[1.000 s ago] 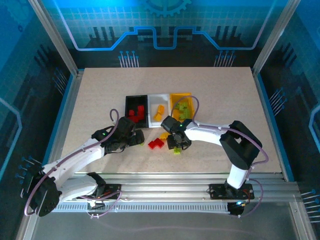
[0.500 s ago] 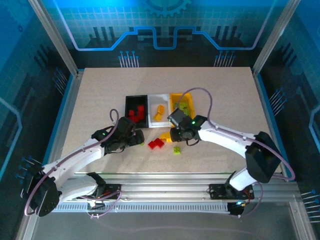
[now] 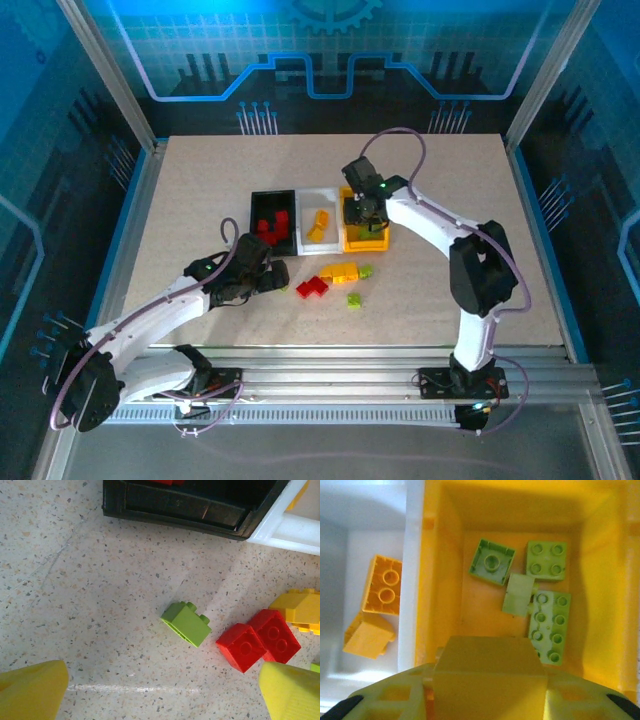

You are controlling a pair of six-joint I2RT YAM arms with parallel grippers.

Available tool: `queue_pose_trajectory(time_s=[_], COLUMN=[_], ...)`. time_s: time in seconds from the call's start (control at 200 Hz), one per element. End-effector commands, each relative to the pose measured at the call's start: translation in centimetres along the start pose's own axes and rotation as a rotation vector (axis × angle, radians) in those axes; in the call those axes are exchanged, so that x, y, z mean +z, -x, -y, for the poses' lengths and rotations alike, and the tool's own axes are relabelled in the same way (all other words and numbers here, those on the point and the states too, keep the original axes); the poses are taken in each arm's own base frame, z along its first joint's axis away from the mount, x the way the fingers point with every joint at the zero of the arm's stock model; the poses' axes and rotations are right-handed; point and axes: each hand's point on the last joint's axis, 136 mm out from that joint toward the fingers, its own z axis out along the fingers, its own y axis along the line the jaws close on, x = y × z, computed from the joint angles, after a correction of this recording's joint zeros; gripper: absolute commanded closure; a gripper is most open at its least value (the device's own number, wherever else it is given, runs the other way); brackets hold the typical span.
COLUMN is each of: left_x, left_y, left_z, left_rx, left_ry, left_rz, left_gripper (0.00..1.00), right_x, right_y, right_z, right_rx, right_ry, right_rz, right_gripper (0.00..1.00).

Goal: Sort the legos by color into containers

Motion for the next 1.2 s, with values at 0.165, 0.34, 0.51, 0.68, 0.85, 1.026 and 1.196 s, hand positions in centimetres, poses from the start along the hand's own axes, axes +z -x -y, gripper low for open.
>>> queue_pose_trajectory(time_s=[0.165, 0.34, 0.51, 0.68, 0.85, 1.026, 1.196], left_x=[-0.1, 0.7, 1.2, 2.4, 4.5, 7.1, 8.8], left_y=[0.1, -0.3, -0.4, -0.7, -0.1, 0.1, -1.3], left_z=[0.3, 0.7, 0.9, 1.2, 2.4, 2.2, 1.9], left_rx=[0.018, 0.027, 0.034, 0.05, 0.06, 0.064, 0.053], left_ry=[-0.009, -0.017, -0.018, -0.01, -0.002, 0.071, 0.091], left_rz=[-0.015, -0.041, -0.052, -0.079, -0.097, -0.116, -0.175], left_gripper=[0.01, 0.01, 0.01, 0.01, 0.14, 0.27, 0.4], right_x=[-2.5, 0.3, 0.2, -2.6, -4.8, -6.5, -7.7], right_y=[0.3, 0.0, 0.9, 1.9, 0.5, -1.6, -3.2], right_z=[-7.3, -8.3, -9.6, -10.1, -9.3, -7.7, -5.9], right_rx=[-0.198, -0.187, -0.178, -0.174, -0.161, -0.134, -0.114], right_ry=[0.096, 0.093, 0.136, 0.174, 0.205, 0.223, 0.216], right_rz=[0.068, 0.004, 0.016, 0.077, 0.103, 0.115, 0.127], right_gripper=[0.63, 0.57, 0.37, 0.33, 0.33, 0.34, 0.34])
